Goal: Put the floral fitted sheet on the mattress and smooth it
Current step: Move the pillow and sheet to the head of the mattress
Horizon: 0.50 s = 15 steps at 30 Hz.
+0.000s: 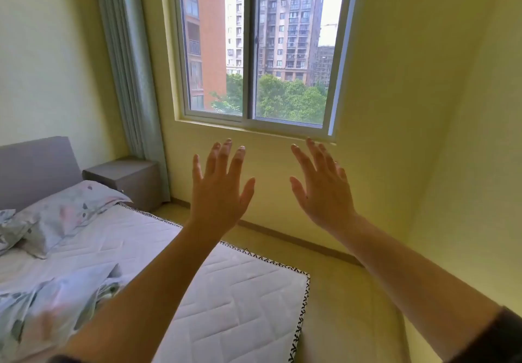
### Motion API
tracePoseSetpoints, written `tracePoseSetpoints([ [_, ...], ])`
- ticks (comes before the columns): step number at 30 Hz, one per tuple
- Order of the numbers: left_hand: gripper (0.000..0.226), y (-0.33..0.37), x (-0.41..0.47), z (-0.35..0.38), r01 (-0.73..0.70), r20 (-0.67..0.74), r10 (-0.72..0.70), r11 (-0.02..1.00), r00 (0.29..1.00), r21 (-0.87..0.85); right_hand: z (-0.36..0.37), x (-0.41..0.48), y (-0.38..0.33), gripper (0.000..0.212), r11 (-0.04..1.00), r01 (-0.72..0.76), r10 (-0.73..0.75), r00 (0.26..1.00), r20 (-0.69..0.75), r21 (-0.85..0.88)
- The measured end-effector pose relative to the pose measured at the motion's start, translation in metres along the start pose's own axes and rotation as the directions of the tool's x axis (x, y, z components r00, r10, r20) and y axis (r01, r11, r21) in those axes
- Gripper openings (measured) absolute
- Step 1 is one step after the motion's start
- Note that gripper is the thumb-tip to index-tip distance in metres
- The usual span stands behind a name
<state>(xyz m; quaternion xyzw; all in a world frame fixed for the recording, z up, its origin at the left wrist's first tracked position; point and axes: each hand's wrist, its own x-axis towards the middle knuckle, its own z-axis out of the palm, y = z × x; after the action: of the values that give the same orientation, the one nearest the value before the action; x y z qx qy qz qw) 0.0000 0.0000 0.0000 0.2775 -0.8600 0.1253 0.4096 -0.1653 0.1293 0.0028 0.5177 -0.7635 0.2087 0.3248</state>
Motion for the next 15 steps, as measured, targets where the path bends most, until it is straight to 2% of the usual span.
tracePoseSetpoints([
  [6,0.065,0.047,0.044,0.077,0.107,0.002,-0.107,0.993,0.994,-0.043,0.053,0.032,0.087,0.059,0.999,0.007,-0.006,1.000,-0.006,0.046],
  [15,0.065,0.126,0.128,0.192,0.196,0.023,-0.196,0.980,0.980,0.018,0.118,0.101,0.244,0.059,0.992,0.018,-0.022,0.999,0.036,0.124],
])
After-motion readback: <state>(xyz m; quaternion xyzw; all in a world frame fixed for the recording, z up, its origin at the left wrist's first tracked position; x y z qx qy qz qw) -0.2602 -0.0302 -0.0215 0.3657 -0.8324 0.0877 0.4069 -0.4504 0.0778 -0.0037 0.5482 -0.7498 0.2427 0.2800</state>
